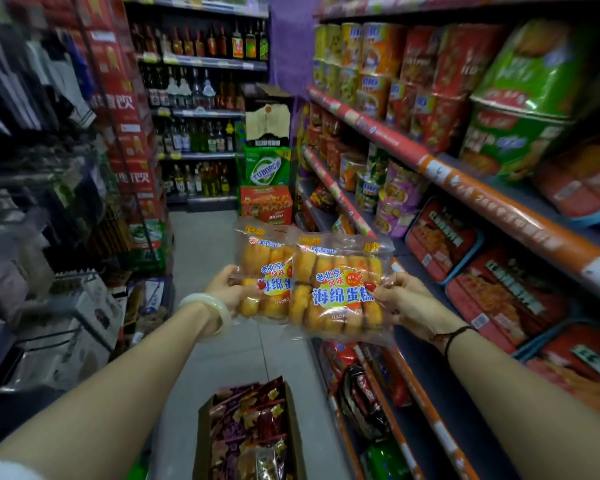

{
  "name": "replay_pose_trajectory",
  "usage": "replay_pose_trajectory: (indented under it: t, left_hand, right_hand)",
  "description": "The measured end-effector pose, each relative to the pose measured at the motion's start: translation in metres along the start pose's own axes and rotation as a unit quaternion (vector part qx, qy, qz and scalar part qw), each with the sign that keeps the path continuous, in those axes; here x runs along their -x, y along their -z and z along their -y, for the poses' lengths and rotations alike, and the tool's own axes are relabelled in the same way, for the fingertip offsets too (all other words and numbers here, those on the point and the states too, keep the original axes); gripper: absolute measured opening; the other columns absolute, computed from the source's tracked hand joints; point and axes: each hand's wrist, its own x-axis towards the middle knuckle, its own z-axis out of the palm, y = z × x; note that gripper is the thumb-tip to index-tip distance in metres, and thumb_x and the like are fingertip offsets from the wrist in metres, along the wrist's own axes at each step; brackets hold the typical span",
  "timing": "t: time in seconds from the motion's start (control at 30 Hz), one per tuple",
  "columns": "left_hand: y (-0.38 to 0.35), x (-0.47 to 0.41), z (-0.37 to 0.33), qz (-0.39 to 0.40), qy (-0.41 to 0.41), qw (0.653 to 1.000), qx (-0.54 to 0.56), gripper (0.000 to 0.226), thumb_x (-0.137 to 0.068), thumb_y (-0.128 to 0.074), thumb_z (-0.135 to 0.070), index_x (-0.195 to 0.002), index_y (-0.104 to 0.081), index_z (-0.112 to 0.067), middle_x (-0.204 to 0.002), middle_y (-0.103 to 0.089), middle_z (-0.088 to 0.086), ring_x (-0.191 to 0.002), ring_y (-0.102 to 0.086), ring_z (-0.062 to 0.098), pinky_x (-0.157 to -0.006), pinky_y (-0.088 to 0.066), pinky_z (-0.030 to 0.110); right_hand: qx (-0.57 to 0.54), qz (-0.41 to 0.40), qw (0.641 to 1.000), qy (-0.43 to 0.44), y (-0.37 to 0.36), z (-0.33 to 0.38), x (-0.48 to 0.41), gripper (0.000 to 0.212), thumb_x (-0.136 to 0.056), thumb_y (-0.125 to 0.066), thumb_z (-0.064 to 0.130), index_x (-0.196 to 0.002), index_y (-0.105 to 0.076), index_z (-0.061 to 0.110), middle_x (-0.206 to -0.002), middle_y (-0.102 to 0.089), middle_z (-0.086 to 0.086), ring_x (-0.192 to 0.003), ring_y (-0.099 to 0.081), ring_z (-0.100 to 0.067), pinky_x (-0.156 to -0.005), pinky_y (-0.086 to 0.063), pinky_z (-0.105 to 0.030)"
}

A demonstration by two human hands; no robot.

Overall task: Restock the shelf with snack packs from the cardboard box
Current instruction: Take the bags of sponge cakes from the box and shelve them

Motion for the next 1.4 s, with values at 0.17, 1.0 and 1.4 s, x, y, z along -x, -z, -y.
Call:
replay_pose_trajectory:
  t: [0.17,1.0,1.4]
  left_hand:
    - [-0.02,0.014,-0.015,0.034,-0.023,0.999,-0.001,0.029,-0.08,-0.066,0.006,-0.085,-0.053,-0.019,-0.094,-0.062,0.006,-0.1,-0.062,0.035,-0.093,-0.05,0.052]
    - [-0.137,0.09,0.004,0.338,-0.016,0.936,-0.101,0.024,-0.082,-0.065,0.003,-0.088,-0.056,-0.018,-0.094,-0.066,0.002,-0.079,-0.065,0.02,-0.058,-0.051,0.033]
    - [-0.219,0.168,0.038,0.49,0.015,0.858,-0.152,0.032,-0.083,-0.065,0.002,-0.108,-0.053,-0.013,-0.1,-0.064,0.007,-0.088,-0.063,0.027,-0.072,-0.053,0.04]
  right_hand:
    - [-0.038,-0.034,0.998,0.029,0.021,0.008,0.025,0.031,-0.087,-0.06,-0.001,-0.071,-0.041,0.017,-0.054,-0.054,0.002,-0.046,-0.052,-0.009,-0.049,-0.039,-0.024]
    - [-0.138,-0.317,0.938,-0.027,0.081,-0.065,0.243,0.033,-0.086,-0.056,-0.008,-0.074,-0.037,0.017,-0.066,-0.048,-0.003,-0.052,-0.047,-0.013,-0.045,-0.042,-0.025]
    - [-0.135,-0.469,0.87,-0.064,0.102,-0.114,0.367,0.028,-0.088,-0.059,-0.002,-0.074,-0.04,0.013,-0.071,-0.055,-0.005,-0.064,-0.057,-0.016,-0.055,-0.045,-0.03]
